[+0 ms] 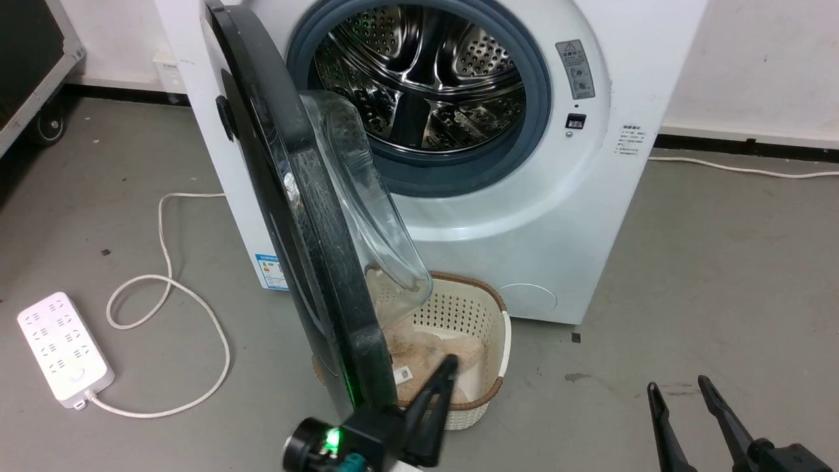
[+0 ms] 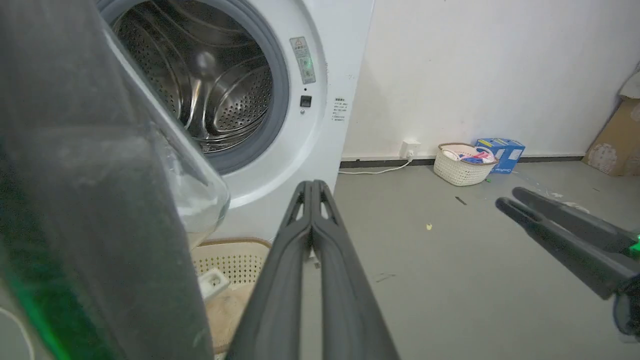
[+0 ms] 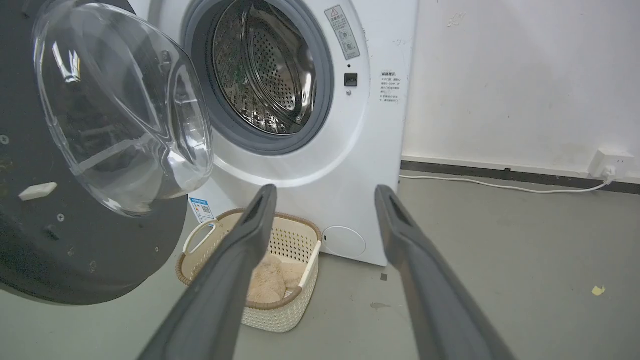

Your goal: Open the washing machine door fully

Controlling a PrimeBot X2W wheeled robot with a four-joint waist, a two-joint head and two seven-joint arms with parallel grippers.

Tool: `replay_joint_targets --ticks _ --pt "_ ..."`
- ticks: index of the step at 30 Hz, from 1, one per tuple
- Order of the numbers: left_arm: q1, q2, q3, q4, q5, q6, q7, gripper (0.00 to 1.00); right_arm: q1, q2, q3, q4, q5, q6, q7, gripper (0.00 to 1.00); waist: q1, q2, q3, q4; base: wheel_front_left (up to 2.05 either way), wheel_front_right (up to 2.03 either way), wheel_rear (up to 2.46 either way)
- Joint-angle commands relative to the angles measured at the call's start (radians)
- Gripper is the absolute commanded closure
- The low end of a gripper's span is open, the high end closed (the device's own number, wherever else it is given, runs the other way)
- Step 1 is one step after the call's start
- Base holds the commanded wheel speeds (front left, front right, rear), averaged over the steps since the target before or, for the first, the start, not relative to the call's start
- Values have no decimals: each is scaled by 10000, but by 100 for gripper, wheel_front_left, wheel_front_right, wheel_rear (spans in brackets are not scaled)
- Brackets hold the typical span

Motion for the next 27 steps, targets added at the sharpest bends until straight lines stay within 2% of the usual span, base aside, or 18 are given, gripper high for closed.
replay_joint_targets --ticks 1,6,15,21,27 --pt "-110 14 146 261 -62 151 -74 100 -142 37 13 22 -36 -7 -41 0 0 0 18 0 0 0 0" --pt "-326 45 605 1111 -197 488 -188 100 -125 37 3 23 12 -7 -41 0 0 0 58 39 0 0 0" --pt "-292 221 923 1480 -458 571 -380 100 -217 37 175 -96 -5 -7 -41 0 0 0 73 516 0 0 0" --pt "58 350 897 1217 -512 646 -385 100 -73 37 176 -33 106 -7 -41 0 0 0 -47 1398 0 0 0" --pt "326 508 910 872 -591 745 -128 100 16 37 175 63 259 -7 -41 0 0 0 -93 2605 0 0 0"
